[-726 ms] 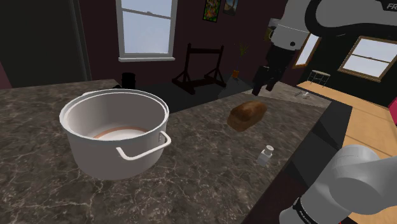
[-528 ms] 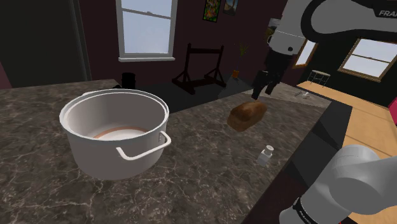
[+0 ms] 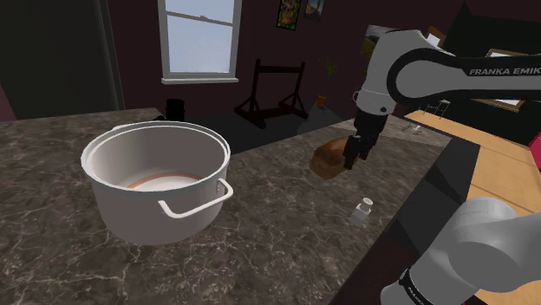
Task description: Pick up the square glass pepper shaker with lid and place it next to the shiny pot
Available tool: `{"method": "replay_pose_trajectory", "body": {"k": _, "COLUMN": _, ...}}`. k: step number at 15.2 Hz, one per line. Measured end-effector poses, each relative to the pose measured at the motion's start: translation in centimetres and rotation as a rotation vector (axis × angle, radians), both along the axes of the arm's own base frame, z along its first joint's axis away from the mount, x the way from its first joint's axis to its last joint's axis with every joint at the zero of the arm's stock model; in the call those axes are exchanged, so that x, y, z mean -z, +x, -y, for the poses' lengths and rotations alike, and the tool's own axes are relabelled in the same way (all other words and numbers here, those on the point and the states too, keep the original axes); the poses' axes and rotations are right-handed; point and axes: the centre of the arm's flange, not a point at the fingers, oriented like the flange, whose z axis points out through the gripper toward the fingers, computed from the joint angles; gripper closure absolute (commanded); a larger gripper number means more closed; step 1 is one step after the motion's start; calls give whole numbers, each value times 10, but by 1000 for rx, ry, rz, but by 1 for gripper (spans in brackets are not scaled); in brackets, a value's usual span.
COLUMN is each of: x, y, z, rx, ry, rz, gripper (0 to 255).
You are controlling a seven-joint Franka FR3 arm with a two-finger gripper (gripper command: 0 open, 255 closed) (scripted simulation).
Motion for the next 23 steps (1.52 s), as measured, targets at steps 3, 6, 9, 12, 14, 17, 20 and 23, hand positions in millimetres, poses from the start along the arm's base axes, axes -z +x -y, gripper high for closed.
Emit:
{"method": "replay_pose_trajectory", "body": {"k": 3, "x": 34, "y": -5, "z": 12, "rx": -22, "ry": 5, "rz": -52, "gripper": 0}}
{"method": "replay_pose_trajectory", "body": {"k": 6, "x": 71, "y": -10, "z": 18, "rx": -44, "ry": 9, "rz": -105, "gripper": 0}}
{"method": "replay_pose_trajectory", "body": {"k": 9, "x": 111, "y": -19, "z": 26, "rx": -66, "ry": 14, "rz": -157, "gripper": 0}}
{"method": "replay_pose_trajectory", "body": {"k": 12, "x": 127, "y": -24, "z": 32, "rx": -75, "ry": 16, "rz": -177, "gripper": 0}}
{"method": "replay_pose_trajectory", "body": {"k": 14, "x": 138, "y": -29, "z": 33, "rx": -76, "ry": 16, "rz": -179, "gripper": 0}}
{"method": "replay_pose_trajectory", "body": {"k": 17, "x": 155, "y": -33, "z": 35, "rx": -77, "ry": 16, "rz": -180, "gripper": 0}}
{"method": "replay_pose_trajectory", "body": {"k": 20, "x": 162, "y": -34, "z": 34, "rx": -77, "ry": 16, "rz": -179, "gripper": 0}}
{"method": "replay_pose_trajectory", "body": {"k": 23, "x": 162, "y": -34, "z": 34, "rx": -77, "ry": 16, "rz": -179, "gripper": 0}}
